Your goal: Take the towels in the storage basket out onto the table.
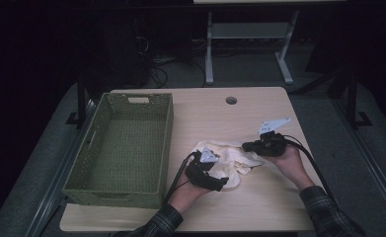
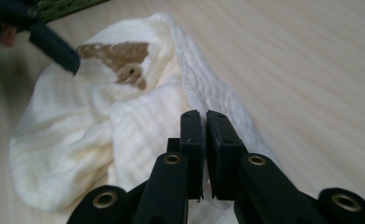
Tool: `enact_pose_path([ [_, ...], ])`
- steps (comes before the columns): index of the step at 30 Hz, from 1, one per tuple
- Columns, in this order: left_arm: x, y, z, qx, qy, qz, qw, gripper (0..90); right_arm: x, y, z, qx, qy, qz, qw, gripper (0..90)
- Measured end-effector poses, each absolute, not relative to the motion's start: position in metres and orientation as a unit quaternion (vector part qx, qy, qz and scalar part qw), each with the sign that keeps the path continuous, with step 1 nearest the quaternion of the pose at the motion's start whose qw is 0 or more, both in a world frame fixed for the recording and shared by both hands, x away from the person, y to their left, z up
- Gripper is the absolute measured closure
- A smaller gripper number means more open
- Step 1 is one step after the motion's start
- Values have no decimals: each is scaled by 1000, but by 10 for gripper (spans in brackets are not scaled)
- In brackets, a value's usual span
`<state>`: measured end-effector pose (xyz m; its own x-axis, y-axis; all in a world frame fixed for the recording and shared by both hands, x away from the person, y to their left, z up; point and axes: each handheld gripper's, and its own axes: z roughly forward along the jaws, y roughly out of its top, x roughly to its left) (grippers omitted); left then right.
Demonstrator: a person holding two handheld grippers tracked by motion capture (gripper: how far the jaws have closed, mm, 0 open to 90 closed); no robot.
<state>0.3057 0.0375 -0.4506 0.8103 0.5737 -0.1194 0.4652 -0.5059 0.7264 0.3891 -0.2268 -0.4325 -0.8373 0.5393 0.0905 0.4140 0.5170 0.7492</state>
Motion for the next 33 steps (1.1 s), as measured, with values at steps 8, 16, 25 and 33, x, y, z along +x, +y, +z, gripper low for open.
enact_pose_path([
  [8, 307, 38, -449, 866, 297, 72, 396, 197, 426, -232, -422, 296, 853, 417, 109, 848],
  [16, 309, 41, -449, 864, 305, 75, 394, 198, 465, -232, -435, 320, 851, 398, 121, 846],
  [25, 307, 40, -448, 861, 304, 79, 399, 198, 461, -245, -431, 344, 836, 406, 136, 618],
  [33, 301, 35, -443, 862, 295, 75, 406, 227, 415, -254, -426, 330, 841, 412, 116, 672],
])
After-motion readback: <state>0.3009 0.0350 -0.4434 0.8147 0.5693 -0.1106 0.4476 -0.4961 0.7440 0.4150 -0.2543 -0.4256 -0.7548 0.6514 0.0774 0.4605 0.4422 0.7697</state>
